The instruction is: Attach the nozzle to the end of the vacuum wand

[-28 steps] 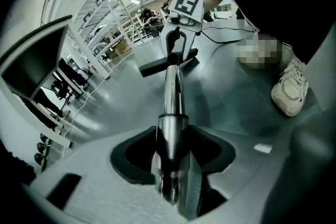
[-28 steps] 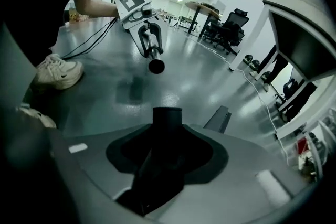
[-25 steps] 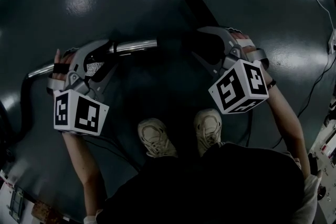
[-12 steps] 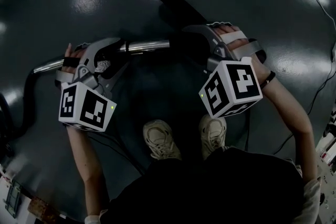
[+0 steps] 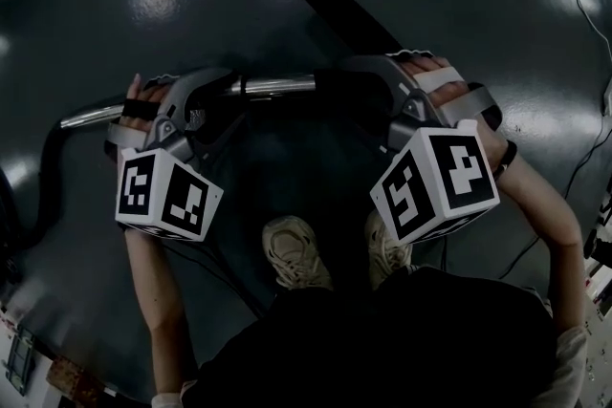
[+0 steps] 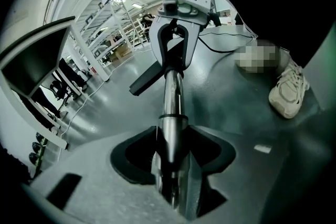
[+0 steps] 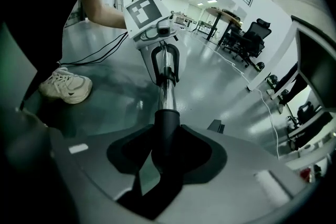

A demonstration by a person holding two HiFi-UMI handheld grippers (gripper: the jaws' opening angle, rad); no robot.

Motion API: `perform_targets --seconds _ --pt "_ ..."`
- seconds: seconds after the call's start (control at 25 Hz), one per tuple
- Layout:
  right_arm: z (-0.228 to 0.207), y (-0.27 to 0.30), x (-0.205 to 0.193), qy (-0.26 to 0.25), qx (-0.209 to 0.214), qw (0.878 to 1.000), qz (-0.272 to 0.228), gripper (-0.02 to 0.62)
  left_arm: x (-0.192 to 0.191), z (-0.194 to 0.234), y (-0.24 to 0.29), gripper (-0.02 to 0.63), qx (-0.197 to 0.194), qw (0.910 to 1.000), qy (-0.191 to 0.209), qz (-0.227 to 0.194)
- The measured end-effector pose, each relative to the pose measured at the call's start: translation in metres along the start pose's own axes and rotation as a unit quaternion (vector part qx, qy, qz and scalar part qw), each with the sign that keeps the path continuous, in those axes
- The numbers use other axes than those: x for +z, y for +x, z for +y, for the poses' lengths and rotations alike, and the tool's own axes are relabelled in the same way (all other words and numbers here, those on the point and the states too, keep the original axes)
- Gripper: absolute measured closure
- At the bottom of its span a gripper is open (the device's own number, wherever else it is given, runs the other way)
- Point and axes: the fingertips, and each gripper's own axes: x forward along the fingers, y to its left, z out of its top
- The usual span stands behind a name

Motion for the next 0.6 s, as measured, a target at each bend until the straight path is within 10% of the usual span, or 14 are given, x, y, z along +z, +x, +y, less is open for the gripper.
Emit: perform_targets --seconds 0.6 --pt "0.009 0.028 -0.004 -0.002 -0.002 0.999 0.047 0.423 0.023 -0.006 0.020 0.420 -0.007 0.9971 -0.054 -0.054"
